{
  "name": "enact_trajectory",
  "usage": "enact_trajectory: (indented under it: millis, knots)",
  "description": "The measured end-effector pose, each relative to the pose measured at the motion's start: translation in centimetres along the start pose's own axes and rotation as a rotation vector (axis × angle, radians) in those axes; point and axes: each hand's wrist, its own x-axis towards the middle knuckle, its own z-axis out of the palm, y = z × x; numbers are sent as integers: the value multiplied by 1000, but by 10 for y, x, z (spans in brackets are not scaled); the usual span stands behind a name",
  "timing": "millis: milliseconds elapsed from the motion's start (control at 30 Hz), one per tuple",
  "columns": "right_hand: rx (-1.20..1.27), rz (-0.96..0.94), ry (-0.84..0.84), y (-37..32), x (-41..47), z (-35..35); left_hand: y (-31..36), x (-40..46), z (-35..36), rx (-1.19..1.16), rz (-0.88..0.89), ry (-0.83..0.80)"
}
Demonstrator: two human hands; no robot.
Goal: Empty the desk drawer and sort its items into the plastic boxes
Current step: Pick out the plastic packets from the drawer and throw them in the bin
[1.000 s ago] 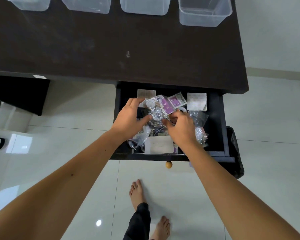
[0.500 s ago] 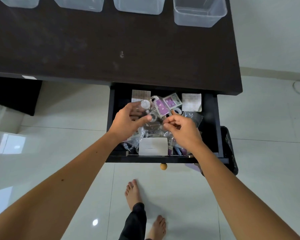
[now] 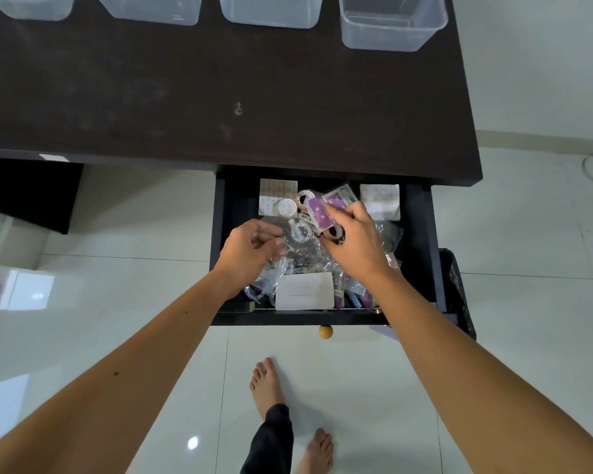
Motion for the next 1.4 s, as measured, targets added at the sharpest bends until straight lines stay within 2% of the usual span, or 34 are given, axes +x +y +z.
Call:
enact_trajectory:
  millis: [133,400,500,667,833,933,1067,1300,1400]
  knots:
    - [18,-3,70,5,-2,4,-1,2,2,18,-3,-16]
    - [244,-161,334,-4,-16,-22,4,8,2,-63,-111,-15]
    - [249,-287,256,-12,-26,-22,8,11,2,-164,-139,-34]
    - [210,-383,3,-13,-37,-10,16,12,3,-336,-204,-77]
    - [147,-379,-154,-14,-37,-13,14,11,4,-299,-164,-124]
    - [176,-321,-165,-9,-37,-21,8,12,6,-238,-153,-75]
    - [173,-136,-135,7,-34,-43,3,11,6,-219,-148,-45]
    - [-41,79,-387,35,-28,-57,1,11,5,-236,-124,-18]
    - [-46,74,-366,36,-30,-53,1,9,5,-234,-107,-23]
